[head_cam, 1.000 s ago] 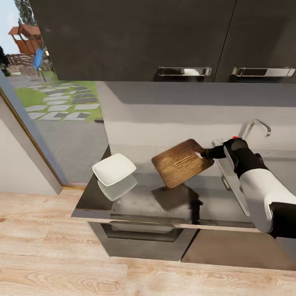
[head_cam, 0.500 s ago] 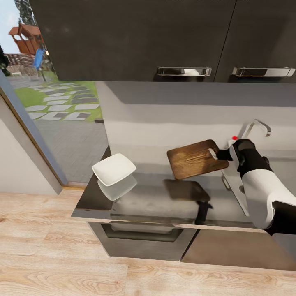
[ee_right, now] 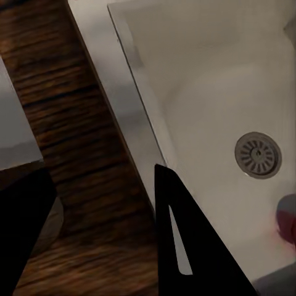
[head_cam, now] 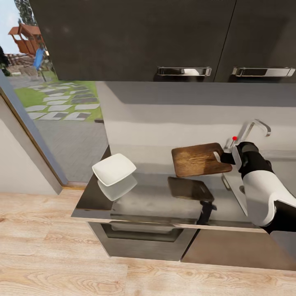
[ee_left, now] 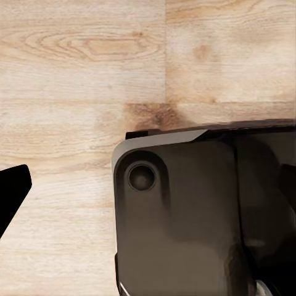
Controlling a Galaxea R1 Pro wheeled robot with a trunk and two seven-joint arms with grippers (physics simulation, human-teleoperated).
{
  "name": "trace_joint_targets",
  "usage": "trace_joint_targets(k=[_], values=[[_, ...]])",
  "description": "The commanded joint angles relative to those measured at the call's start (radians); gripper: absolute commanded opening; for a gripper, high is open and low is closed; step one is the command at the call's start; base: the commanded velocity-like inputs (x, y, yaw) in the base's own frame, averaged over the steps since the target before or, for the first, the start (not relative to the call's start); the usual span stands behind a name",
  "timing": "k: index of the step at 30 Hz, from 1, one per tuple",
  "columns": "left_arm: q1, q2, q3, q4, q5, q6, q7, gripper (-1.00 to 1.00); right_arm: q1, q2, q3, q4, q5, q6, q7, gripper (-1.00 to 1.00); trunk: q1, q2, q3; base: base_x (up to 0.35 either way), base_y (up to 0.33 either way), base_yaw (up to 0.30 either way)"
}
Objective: In the kitchen, take the Vidalia onion out of the sink, dice it on the chopping board with the paring knife, put the diced onion into the bowl on the countertop, then place both the paring knife and the chopping board into the sink.
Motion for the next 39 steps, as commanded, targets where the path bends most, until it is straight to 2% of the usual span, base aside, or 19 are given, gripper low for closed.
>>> trace_joint_targets(k=[1,7,14,19,39], values=[[0.0,0.001,-0.007,-0.001,-0.001,-0.001,0.008,1.0,-0.001,0.0,-0.004,0.003,0.001,0.003,-0.001,-1.0,0.001,-0.002,-0.002,0.0,0.0,0.0],[0.0,0.001,-0.007,-0.001,-0.001,-0.001,0.008,1.0,-0.001,0.001,-0.007,0.056,-0.008,-0.002,-0.001,-1.0,0.001,-0.002,-0.002,0.0,0.0,0.0],[0.0,0.001,-0.007,-0.002,-0.001,-0.001,0.008,1.0,-0.001,0.008,-0.006,0.154,-0.125,-0.016,0.005,-1.0,0.001,-0.002,-0.002,0.0,0.0,0.0],[0.0,0.001,-0.007,-0.002,-0.001,-0.001,0.008,1.0,0.0,0.012,-0.006,0.185,-0.158,-0.041,0.009,-1.0,0.001,-0.002,-0.002,0.0,0.0,0.0],[0.0,0.001,-0.007,-0.001,-0.001,-0.001,0.008,1.0,0.004,0.006,-0.009,0.191,-0.157,-0.044,0.007,-1.0,0.001,-0.002,-0.002,0.0,0.0,0.0]])
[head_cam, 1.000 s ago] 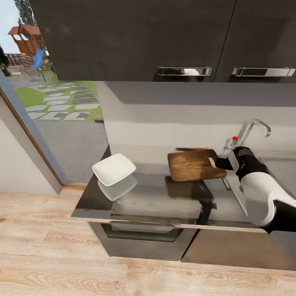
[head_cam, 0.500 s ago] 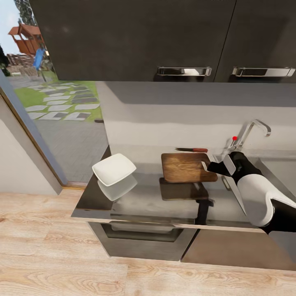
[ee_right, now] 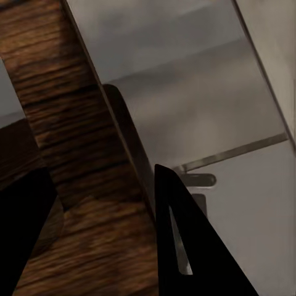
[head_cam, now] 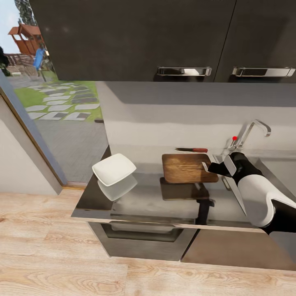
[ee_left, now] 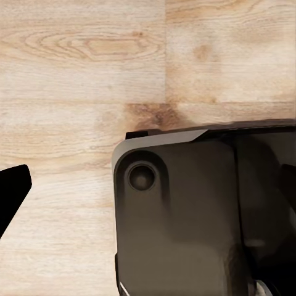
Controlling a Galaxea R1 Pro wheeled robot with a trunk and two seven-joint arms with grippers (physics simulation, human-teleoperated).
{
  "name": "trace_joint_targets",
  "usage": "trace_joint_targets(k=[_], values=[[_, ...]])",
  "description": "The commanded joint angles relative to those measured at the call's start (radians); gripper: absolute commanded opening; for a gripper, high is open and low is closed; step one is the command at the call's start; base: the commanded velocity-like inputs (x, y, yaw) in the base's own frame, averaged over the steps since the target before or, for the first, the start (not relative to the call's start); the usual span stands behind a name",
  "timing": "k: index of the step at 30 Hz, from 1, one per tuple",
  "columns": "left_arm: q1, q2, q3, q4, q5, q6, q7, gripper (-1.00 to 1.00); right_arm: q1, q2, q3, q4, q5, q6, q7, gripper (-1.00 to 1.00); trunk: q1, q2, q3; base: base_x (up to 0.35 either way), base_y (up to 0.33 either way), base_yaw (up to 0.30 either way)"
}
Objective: In the kitchen, take the Vidalia onion out of the sink, dice it on the chopping board with the paring knife, put the diced onion into the bowl on the countertop, then place both the paring knife and the chopping board into the sink.
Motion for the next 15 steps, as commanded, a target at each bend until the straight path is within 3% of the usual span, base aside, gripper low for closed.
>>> trace_joint_targets(k=[1,15], values=[[0.0,0.001,-0.007,-0.001,-0.001,-0.001,0.008,1.0,-0.001,0.001,-0.009,-0.001,0.009,0.004,0.003,-1.0,0.001,-0.002,-0.002,0.0,0.0,0.0],[0.0,0.001,-0.007,-0.001,-0.001,-0.001,0.008,1.0,0.001,-0.01,-0.009,0.05,0.01,0.003,-0.004,-1.0,0.001,-0.002,-0.002,0.0,0.0,0.0]])
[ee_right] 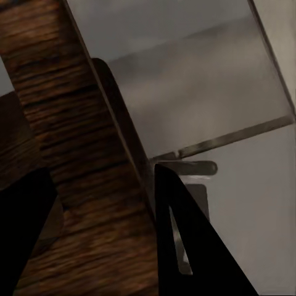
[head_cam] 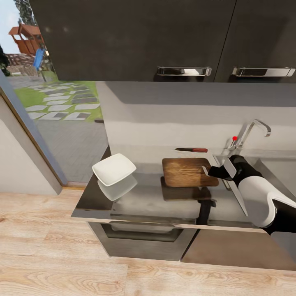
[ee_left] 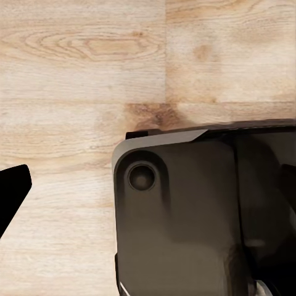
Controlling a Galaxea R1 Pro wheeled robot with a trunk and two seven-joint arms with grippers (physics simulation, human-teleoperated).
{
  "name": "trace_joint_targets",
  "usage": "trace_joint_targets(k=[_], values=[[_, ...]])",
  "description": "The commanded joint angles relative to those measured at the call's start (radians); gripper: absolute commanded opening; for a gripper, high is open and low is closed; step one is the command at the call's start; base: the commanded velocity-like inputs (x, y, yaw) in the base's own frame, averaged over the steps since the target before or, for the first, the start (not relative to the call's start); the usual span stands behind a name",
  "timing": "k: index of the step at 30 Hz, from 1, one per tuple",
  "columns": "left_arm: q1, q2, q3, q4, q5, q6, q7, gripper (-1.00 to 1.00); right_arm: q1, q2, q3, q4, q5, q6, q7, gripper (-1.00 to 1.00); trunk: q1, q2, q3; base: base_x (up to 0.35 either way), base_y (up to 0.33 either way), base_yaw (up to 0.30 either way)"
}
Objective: In the kitchen, take the Vidalia onion out of the sink, dice it on the chopping board with the paring knife, put the diced onion into the bowl on the countertop, then place both the paring knife and the chopping board into the sink.
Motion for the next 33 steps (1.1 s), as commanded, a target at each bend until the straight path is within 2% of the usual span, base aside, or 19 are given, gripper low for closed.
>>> trace_joint_targets(k=[1,8,26,33], values=[[0.0,0.001,-0.007,-0.001,-0.001,-0.001,0.007,1.0,-0.001,0.001,-0.009,0.004,0.008,0.004,0.002,-1.0,0.001,-0.002,-0.002,0.0,0.0,0.0],[0.0,0.001,-0.007,-0.001,-0.001,-0.001,0.007,1.0,0.0,-0.011,-0.009,0.029,0.008,-0.041,0.003,-1.0,0.001,-0.002,-0.002,0.0,0.0,0.0],[0.0,0.001,-0.007,-0.001,-0.001,-0.001,0.008,1.0,0.002,-0.027,-0.009,0.063,0.008,-0.051,0.002,-1.0,0.001,-0.002,-0.002,0.0,0.0,0.0],[0.0,0.001,-0.007,-0.001,-0.001,-0.001,0.008,1.0,0.023,-0.034,-0.009,0.066,0.008,-0.069,0.002,-1.0,0.001,-0.002,-0.002,0.0,0.0,0.0]])
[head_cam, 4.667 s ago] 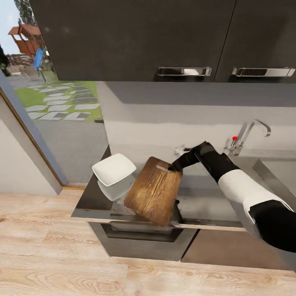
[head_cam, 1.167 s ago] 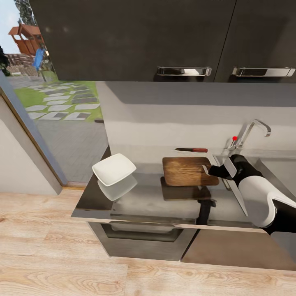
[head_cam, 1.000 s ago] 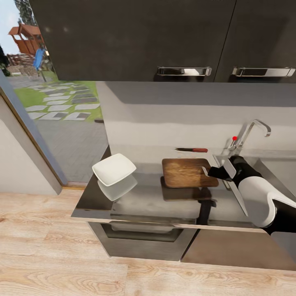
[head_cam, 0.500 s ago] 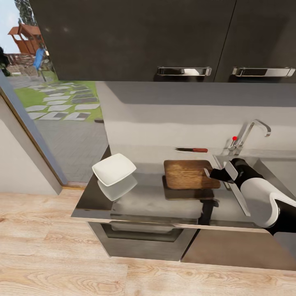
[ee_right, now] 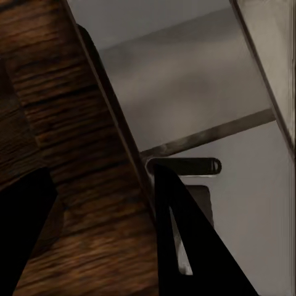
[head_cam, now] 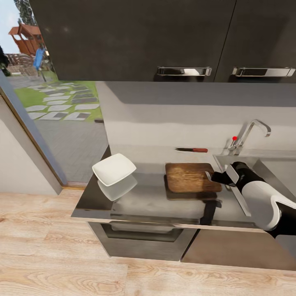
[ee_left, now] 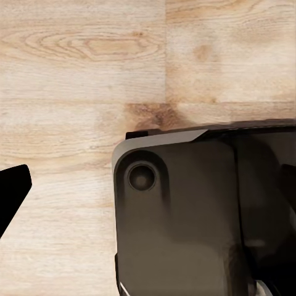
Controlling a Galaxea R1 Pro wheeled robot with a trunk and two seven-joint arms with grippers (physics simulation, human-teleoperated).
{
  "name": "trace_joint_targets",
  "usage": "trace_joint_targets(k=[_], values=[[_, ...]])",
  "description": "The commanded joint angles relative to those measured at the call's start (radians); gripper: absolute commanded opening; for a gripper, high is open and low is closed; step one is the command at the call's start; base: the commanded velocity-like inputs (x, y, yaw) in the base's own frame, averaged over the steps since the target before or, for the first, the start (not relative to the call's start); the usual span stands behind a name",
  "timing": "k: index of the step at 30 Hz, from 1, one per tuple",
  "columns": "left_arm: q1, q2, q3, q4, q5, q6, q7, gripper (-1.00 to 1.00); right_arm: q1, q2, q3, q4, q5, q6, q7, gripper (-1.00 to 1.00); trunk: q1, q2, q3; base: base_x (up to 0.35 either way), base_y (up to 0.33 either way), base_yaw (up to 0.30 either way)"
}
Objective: In the kitchen, take the Vidalia onion out of the sink, dice it on the chopping board with the paring knife, put the diced onion into the bowl on the countertop, then place both the paring knife and the chopping board into the sink.
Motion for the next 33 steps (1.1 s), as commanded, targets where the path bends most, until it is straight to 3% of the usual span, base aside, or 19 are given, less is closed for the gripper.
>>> trace_joint_targets(k=[1,32,33], values=[[0.0,0.001,-0.007,-0.001,-0.001,-0.001,0.008,1.0,0.0,0.0,-0.009,-0.001,0.006,0.0,0.002,-1.0,0.001,-0.002,-0.002,0.0,0.0,0.0],[0.0,0.001,-0.007,0.007,-0.001,-0.001,0.008,1.0,0.036,-0.007,-0.009,0.001,0.006,-0.017,-0.001,-1.0,0.001,-0.002,-0.002,0.0,0.0,0.0],[0.0,0.001,-0.007,0.007,-0.001,-0.001,0.008,1.0,0.036,-0.007,-0.009,0.001,0.006,-0.018,-0.001,1.0,0.001,-0.002,-0.002,0.0,0.0,0.0]])
